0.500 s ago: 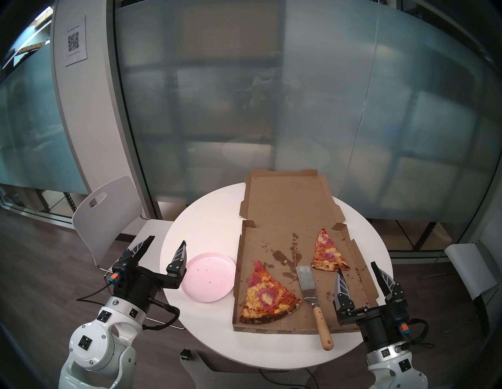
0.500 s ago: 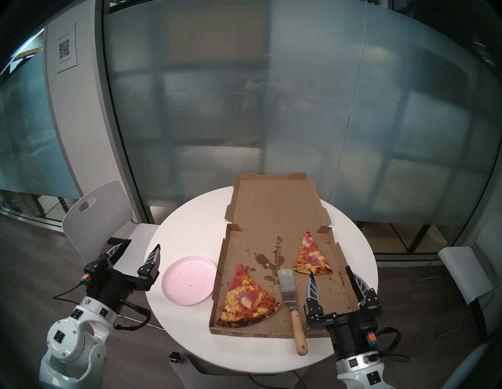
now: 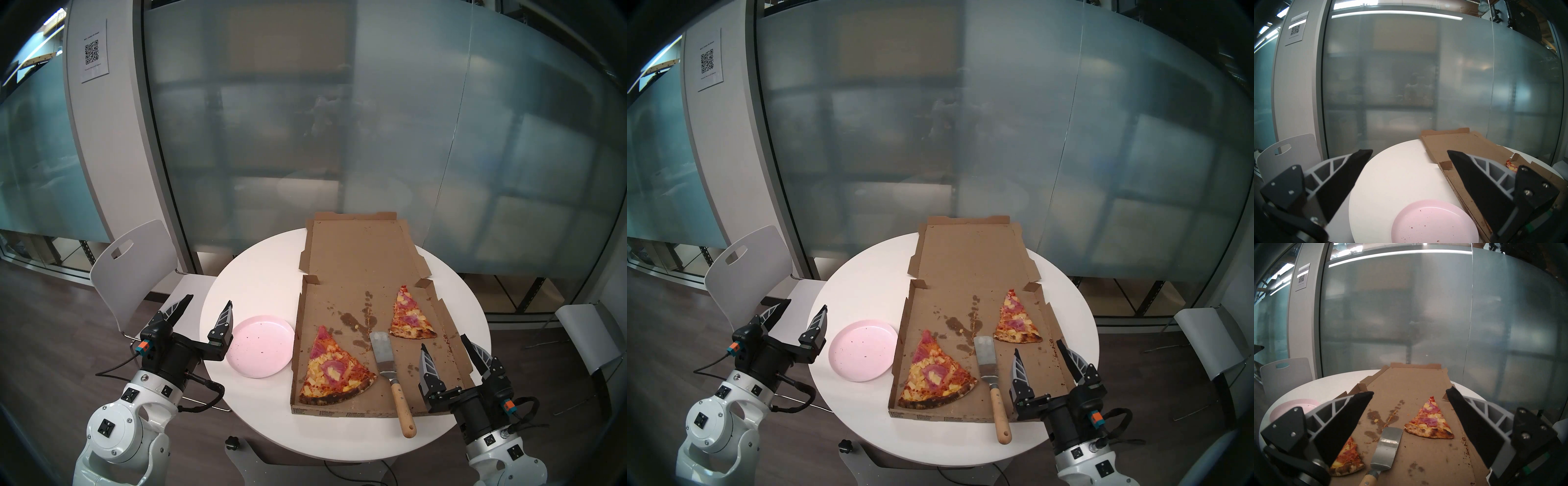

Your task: Put pizza slice onto the plate

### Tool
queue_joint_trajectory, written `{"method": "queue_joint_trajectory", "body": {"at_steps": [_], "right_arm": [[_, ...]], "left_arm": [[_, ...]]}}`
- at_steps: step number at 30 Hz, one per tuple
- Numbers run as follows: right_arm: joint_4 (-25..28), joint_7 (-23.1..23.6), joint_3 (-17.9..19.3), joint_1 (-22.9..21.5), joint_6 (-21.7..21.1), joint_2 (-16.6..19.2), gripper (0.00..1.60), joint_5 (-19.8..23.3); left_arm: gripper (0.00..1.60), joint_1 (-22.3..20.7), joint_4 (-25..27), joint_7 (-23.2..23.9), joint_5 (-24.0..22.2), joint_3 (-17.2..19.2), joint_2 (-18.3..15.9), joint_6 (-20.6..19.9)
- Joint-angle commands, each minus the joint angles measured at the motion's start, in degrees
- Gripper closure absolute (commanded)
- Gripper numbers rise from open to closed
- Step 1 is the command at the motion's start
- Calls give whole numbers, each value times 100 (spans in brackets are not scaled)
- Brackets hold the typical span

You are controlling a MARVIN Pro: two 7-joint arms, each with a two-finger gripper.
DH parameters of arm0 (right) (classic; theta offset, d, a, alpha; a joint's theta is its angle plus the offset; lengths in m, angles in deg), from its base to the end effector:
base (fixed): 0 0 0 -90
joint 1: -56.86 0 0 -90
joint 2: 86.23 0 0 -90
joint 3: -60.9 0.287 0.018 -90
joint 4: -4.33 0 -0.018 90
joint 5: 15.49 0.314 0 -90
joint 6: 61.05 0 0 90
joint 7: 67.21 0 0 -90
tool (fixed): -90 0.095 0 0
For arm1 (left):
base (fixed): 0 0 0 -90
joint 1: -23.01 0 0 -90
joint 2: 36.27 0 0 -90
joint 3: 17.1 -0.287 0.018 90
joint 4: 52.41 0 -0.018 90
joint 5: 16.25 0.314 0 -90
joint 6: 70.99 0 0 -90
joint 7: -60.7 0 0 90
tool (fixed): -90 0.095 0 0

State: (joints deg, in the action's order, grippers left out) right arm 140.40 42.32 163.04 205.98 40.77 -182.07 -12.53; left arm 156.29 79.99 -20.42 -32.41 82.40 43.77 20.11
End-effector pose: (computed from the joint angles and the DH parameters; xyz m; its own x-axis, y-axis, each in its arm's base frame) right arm 0.1517 -0.0322 -0.2531 0.0343 0.0739 0.9967 0.1331 -0.9887 0.0687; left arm 0.2274 0.0437 -0.2328 -0.0189 0.0423 0.9989 -0.1509 -0.9878 0.0390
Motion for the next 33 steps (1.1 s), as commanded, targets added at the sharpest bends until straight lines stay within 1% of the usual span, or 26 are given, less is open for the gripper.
{"method": "queue_joint_trajectory", "body": {"at_steps": [1,6,10,16,20,27,33], "right_arm": [[247,216,21,144,-330,138,0,172],[204,348,-4,145,-471,195,0,203],[167,461,-44,121,-677,288,0,181],[245,573,-111,135,-1174,421,0,39],[254,651,-116,169,-1410,483,0,-10],[229,762,-100,161,-1705,576,0,-146],[125,824,-81,88,-1861,640,0,-258]], "left_arm": [[0,8,109,-2,13,9,-1,32],[0,10,109,-10,8,6,-10,33],[0,10,109,-16,5,4,-16,35],[0,12,109,-26,-1,1,-28,37],[0,13,109,-32,-4,-1,-34,39],[0,16,110,-42,-8,-4,-45,41],[0,17,110,-51,-12,-7,-54,43]]}}
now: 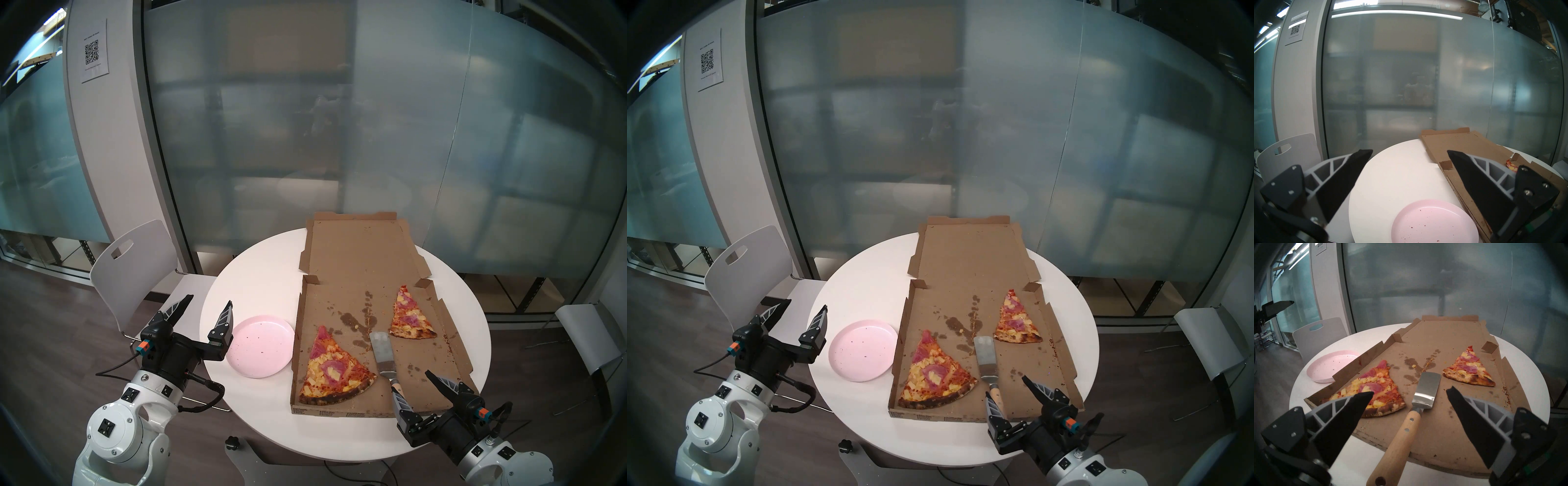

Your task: Put pizza slice onto the plate

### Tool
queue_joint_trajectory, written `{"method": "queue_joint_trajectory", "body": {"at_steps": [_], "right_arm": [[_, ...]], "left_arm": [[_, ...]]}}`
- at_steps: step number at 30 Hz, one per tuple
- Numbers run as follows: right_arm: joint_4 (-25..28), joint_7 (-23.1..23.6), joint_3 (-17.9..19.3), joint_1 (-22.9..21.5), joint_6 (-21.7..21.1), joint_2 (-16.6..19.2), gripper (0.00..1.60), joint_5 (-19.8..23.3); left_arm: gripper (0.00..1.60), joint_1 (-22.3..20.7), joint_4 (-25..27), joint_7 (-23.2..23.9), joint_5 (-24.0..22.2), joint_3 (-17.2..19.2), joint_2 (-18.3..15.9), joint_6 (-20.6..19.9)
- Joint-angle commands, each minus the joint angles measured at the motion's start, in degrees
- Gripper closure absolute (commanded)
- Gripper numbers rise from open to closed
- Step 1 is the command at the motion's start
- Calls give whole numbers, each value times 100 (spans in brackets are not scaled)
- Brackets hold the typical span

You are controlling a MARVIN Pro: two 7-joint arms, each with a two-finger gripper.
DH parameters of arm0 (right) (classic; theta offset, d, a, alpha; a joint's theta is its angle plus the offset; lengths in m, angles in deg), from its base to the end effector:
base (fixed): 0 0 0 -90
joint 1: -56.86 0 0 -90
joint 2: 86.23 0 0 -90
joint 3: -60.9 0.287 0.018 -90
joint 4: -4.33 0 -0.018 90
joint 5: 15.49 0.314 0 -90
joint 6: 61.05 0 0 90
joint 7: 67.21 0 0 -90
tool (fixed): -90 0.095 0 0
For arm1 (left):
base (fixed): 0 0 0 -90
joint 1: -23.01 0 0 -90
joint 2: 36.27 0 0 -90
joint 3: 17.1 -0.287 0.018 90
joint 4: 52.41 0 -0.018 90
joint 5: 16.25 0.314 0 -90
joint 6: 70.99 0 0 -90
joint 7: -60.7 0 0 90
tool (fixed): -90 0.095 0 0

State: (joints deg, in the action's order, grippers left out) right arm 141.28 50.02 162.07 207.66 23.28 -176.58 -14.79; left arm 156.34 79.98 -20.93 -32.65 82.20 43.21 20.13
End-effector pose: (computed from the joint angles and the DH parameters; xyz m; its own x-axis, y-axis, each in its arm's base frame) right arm 0.1397 -0.0170 -0.2784 0.3397 0.1113 0.9339 0.3364 -0.9417 -0.0102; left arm 0.2275 0.0435 -0.2330 -0.0172 0.0419 0.9990 -0.1511 -0.9878 0.0389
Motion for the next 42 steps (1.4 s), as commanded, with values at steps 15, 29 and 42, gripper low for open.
{"method": "queue_joint_trajectory", "body": {"at_steps": [15,29,42], "right_arm": [[-22,292,82,-356,-730,394,17,-354],[154,673,201,-729,-1447,644,24,-385],[20,792,30,-942,-1812,746,19,-467]], "left_arm": [[0,14,111,-18,2,7,-18,46],[0,15,109,-34,-7,1,-37,48],[0,21,112,-50,-15,-4,-54,54]]}}
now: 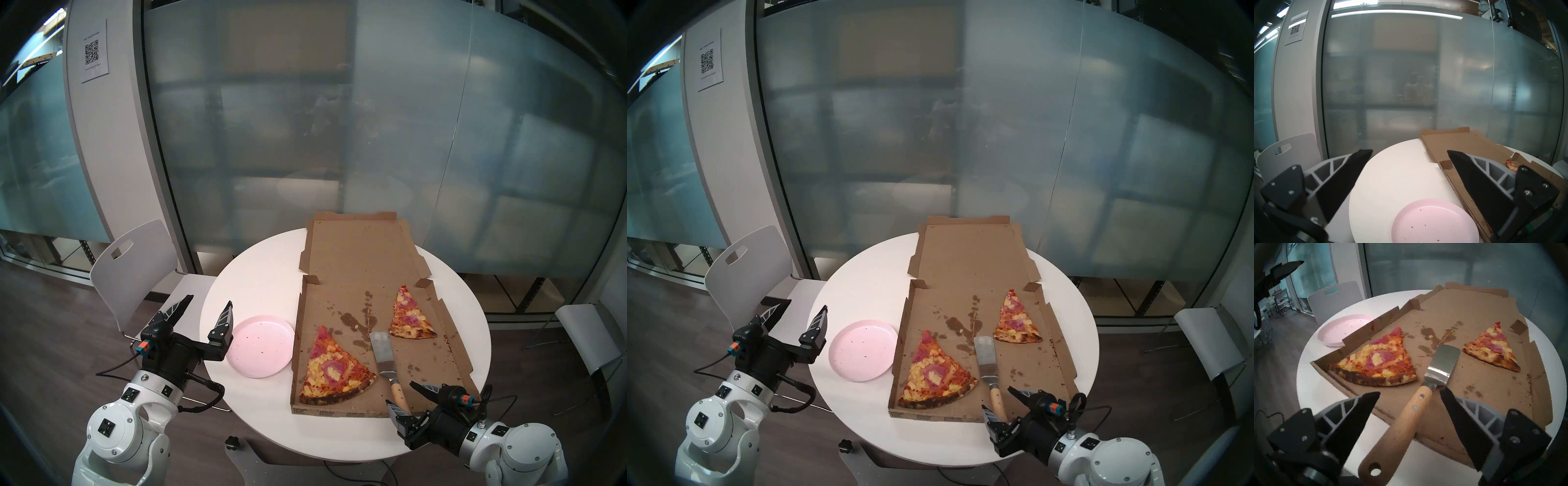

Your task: Put pizza slice onto the plate

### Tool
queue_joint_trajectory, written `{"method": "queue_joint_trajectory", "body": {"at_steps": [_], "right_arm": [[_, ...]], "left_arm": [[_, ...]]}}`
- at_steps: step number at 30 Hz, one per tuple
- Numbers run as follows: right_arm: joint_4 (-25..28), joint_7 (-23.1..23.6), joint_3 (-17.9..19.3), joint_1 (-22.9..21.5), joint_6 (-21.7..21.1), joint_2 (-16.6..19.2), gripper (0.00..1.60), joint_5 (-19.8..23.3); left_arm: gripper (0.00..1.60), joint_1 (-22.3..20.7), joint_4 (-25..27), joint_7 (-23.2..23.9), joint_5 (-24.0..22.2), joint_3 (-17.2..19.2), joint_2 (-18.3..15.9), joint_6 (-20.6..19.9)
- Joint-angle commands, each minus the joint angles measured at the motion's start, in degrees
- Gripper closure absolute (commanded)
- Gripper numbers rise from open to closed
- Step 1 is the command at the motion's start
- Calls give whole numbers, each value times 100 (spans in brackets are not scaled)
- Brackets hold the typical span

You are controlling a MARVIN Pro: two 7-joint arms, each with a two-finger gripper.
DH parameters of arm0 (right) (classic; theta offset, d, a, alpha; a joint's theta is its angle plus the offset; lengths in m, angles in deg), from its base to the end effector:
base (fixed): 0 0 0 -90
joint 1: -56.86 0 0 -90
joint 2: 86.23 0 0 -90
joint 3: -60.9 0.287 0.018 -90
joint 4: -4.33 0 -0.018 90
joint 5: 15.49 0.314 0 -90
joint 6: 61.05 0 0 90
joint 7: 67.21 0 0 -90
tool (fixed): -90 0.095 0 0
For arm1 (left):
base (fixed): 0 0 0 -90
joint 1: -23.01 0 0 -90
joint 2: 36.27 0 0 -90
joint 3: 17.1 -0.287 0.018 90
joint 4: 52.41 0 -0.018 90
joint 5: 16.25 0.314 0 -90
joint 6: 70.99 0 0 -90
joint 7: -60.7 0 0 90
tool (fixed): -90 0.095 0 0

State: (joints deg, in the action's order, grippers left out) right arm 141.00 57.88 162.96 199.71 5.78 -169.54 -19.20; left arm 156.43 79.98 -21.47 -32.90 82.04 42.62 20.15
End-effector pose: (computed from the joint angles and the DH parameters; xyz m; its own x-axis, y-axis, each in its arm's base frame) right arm 0.1638 -0.0204 -0.2828 0.4847 0.2469 0.8391 0.4789 -0.8777 -0.0184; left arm 0.2276 0.0437 -0.2332 -0.0150 0.0408 0.9991 -0.1507 -0.9878 0.0381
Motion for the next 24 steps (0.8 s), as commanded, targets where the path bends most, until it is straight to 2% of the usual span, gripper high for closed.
{"method": "queue_joint_trajectory", "body": {"at_steps": [1,7,8,14,24], "right_arm": [[29,-5,-59,-149,-49,31,20,-27],[-4,-27,-90,-222,-129,78,26,-97],[-11,-27,-92,-234,-136,82,37,-101],[-143,-4,-91,-316,-179,144,46,-166],[-152,111,-136,-317,-296,219,45,-203]], "left_arm": [[0,12,112,2,9,12,4,52],[0,13,112,-6,5,9,-5,54],[0,13,112,-8,4,9,-7,54],[0,15,113,-15,1,7,-15,56],[0,17,113,-26,-6,3,-28,59]]}}
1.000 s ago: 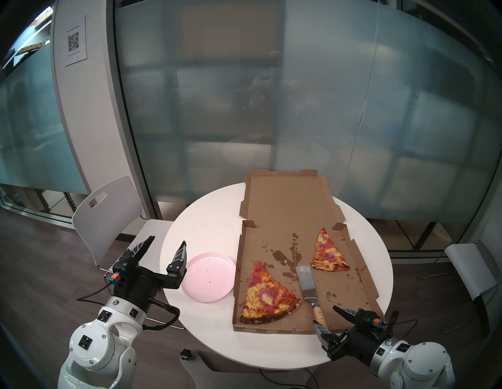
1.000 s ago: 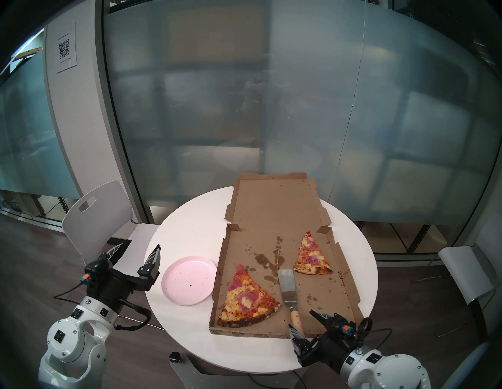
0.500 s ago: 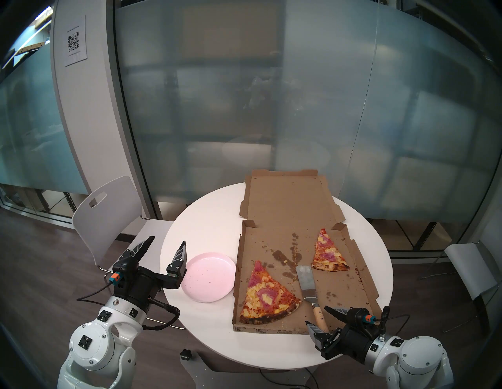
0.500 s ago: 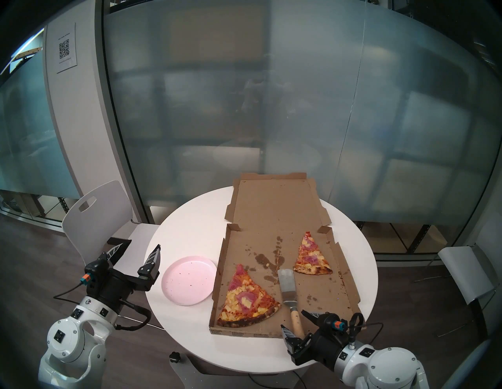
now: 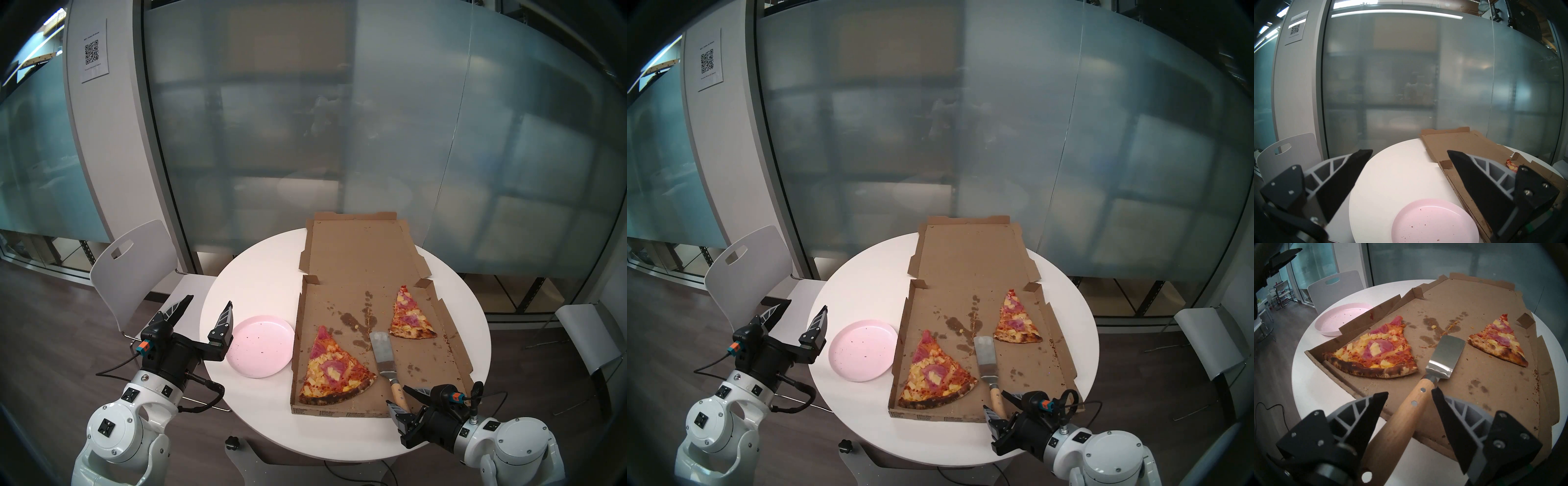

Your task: Put pizza slice onto the plate

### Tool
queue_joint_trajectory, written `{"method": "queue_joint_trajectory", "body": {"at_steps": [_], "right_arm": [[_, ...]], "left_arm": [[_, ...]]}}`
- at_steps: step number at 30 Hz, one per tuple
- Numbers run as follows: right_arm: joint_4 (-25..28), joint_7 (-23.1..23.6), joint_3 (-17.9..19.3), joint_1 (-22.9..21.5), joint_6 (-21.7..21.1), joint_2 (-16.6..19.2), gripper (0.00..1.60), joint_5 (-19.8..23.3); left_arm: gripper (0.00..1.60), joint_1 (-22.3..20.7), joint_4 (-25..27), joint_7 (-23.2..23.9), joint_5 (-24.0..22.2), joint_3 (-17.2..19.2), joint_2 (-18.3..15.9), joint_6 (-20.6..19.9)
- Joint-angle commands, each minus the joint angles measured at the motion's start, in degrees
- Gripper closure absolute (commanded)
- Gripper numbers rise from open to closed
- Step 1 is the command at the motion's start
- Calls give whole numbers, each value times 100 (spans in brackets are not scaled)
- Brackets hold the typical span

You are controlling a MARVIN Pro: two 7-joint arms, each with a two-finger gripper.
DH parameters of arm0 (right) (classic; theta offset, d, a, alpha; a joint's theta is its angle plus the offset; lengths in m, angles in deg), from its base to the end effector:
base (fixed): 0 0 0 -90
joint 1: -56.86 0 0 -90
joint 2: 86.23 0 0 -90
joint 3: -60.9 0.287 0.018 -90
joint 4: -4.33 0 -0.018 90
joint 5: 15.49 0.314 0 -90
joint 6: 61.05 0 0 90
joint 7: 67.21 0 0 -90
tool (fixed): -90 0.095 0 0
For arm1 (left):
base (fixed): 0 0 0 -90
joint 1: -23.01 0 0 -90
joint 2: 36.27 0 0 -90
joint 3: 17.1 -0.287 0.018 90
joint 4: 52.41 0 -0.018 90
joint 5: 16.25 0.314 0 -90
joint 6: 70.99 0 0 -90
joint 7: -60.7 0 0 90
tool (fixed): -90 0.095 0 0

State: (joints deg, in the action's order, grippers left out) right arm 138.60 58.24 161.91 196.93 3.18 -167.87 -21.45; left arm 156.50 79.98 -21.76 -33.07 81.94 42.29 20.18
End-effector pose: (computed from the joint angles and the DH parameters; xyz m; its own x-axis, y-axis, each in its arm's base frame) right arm 0.1717 -0.0218 -0.2949 0.5136 0.2875 0.8084 0.4945 -0.8692 -0.0051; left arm 0.2275 0.0437 -0.2333 -0.0137 0.0409 0.9991 -0.1507 -0.9878 0.0384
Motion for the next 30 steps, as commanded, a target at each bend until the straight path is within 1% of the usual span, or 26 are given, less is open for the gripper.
{"method": "queue_joint_trajectory", "body": {"at_steps": [1,3,5,6,7,10,20,24,25,27,28,29,30], "right_arm": [[100,95,-35,-41,-71,67,44,18],[121,127,-49,-46,-142,114,46,-13],[145,145,-55,-32,-176,127,56,-17],[167,174,-64,-33,-239,162,56,-30],[175,172,-67,-29,-243,158,65,-30],[187,193,-82,-34,-300,186,82,-48],[151,237,-101,-77,-411,255,85,-121],[110,283,-88,-99,-468,319,94,-155],[100,286,-85,-105,-466,319,111,-153],[97,283,-80,-103,-463,313,137,-158],[102,279,-76,-96,-459,310,139,-161],[110,281,-69,-89,-458,308,146,-161],[123,287,-58,-79,-460,308,145,-157]], "left_arm": [[0,10,113,2,10,12,4,57],[0,10,113,0,9,12,1,58],[0,11,113,-2,8,11,-1,58],[0,11,113,-3,7,11,-3,58],[0,11,113,-4,7,10,-3,58],[0,12,113,-7,5,9,-7,59],[0,14,113,-19,-1,6,-19,63],[0,15,113,-23,-3,4,-25,64],[0,15,113,-24,-4,4,-26,65],[0,16,113,-27,-5,3,-28,65],[0,16,113,-28,-5,3,-29,65],[0,16,113,-29,-6,2,-31,66],[0,16,113,-30,-7,2,-32,66]]}}
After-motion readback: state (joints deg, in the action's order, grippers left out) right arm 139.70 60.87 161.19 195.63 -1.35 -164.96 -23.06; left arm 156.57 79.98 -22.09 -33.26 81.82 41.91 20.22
